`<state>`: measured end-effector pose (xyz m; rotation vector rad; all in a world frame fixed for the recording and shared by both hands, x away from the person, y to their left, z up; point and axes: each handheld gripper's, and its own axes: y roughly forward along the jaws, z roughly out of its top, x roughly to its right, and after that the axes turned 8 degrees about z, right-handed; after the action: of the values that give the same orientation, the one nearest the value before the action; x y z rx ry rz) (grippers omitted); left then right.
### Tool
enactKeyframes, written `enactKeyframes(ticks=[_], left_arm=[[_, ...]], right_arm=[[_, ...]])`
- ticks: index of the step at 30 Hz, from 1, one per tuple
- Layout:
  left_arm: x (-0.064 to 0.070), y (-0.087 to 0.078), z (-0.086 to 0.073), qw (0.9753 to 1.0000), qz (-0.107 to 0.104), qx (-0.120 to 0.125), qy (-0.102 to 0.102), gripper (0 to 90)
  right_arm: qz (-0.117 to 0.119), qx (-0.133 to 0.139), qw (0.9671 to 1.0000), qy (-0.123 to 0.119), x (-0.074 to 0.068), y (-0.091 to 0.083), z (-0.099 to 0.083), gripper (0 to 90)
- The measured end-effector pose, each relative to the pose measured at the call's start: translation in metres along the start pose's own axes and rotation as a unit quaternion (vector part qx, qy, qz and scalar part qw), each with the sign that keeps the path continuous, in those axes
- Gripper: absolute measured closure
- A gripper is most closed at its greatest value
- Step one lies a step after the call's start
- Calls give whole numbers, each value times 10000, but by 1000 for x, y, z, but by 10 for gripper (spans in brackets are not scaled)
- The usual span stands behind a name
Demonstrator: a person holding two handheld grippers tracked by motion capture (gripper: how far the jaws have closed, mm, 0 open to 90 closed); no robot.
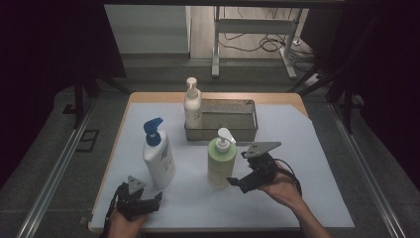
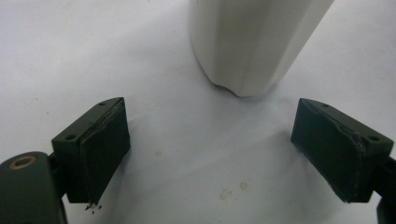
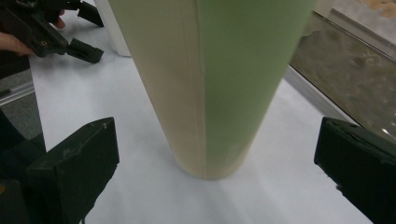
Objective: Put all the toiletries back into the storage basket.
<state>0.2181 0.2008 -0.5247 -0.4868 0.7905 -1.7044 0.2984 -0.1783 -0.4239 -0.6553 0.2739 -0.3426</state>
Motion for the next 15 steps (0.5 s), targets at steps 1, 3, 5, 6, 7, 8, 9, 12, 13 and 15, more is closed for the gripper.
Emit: enactKeyframes(ticks=[1, 3, 5, 6, 7, 8, 9, 12, 13, 15], left_arm=[[0, 0, 0, 10000, -5, -2, 1, 112], [0, 0, 0, 10000, -3, -2, 2, 112], [0, 0, 0, 10000, 0, -1, 0, 112], [0, 0, 0, 10000, 0, -1, 2, 112], [0, 0, 0, 10000, 0, 0, 2, 113], [0, 0, 0, 10000, 0, 0, 2, 112], [0, 0, 0, 10000, 1, -1, 3, 112], [0, 0, 0, 10000, -1, 0, 2, 112], [0, 0, 0, 10000, -5, -2, 3, 112], [0, 0, 0, 10000, -5, -2, 2, 112]], right_arm=[[5, 34, 10000, -14, -1, 2, 2, 2], [5, 46, 10000, -26, -1, 3, 3, 6], [-22, 60, 10000, -48, -2, 7, 6, 10], [-42, 62, 9999, -70, -2, 8, 7, 13], [-58, 81, 9999, -90, -3, 8, 8, 14], [-58, 81, 9999, -90, -3, 8, 8, 14], [-68, 90, 9999, -97, -3, 9, 9, 14], [-63, 105, 9999, -83, -2, 12, 11, 15], [-63, 134, 9999, -82, -2, 15, 13, 17], [-54, 153, 9998, -81, -2, 16, 13, 21]])
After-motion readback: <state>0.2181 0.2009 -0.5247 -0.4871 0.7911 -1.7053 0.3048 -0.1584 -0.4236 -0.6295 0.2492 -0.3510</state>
